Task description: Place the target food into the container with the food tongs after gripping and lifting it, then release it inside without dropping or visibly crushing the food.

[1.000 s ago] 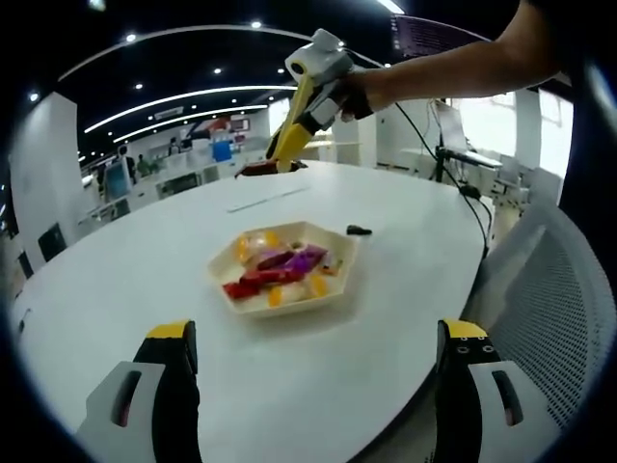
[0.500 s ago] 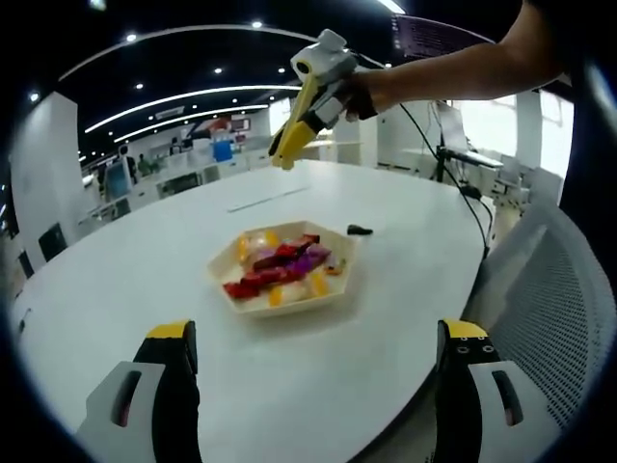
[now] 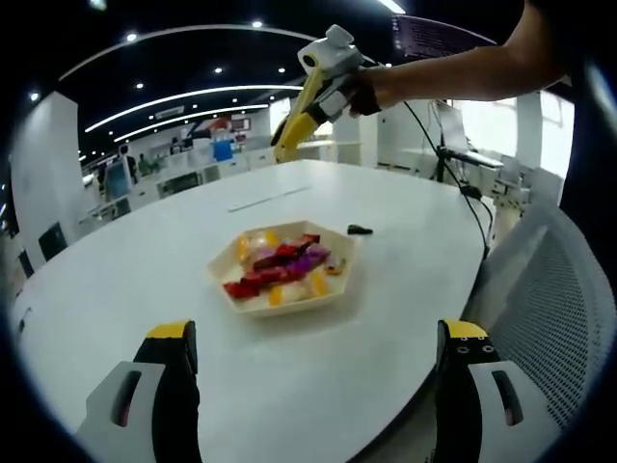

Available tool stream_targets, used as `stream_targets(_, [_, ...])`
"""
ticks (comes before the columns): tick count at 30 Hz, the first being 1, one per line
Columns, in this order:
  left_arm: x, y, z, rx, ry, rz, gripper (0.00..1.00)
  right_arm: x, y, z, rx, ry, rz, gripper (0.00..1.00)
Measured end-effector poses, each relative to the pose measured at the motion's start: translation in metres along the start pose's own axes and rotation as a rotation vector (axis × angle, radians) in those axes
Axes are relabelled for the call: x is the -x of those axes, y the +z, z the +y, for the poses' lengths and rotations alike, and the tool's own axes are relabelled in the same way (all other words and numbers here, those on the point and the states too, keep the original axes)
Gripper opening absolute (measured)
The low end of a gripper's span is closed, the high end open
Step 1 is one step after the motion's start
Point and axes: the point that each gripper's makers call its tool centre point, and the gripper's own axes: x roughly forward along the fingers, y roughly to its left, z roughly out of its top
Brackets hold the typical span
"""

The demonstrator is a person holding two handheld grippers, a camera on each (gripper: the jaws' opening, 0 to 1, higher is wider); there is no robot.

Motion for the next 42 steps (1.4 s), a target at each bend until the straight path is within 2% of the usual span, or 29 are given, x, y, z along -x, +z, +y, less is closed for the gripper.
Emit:
stream_targets(11, [0.000,-0.001,0.001,0.001,0.001,0.000,0.99,0.015,-0.008,-0.006,-0.001,-0.033,-0.007,0.29])
stream_targets(42, [-0.002,-0.004,-0.002,0.001,-0.015,0.016,0.99,0.067,-0.066,-0.019,-0.067,-0.151,0.006,0.30])
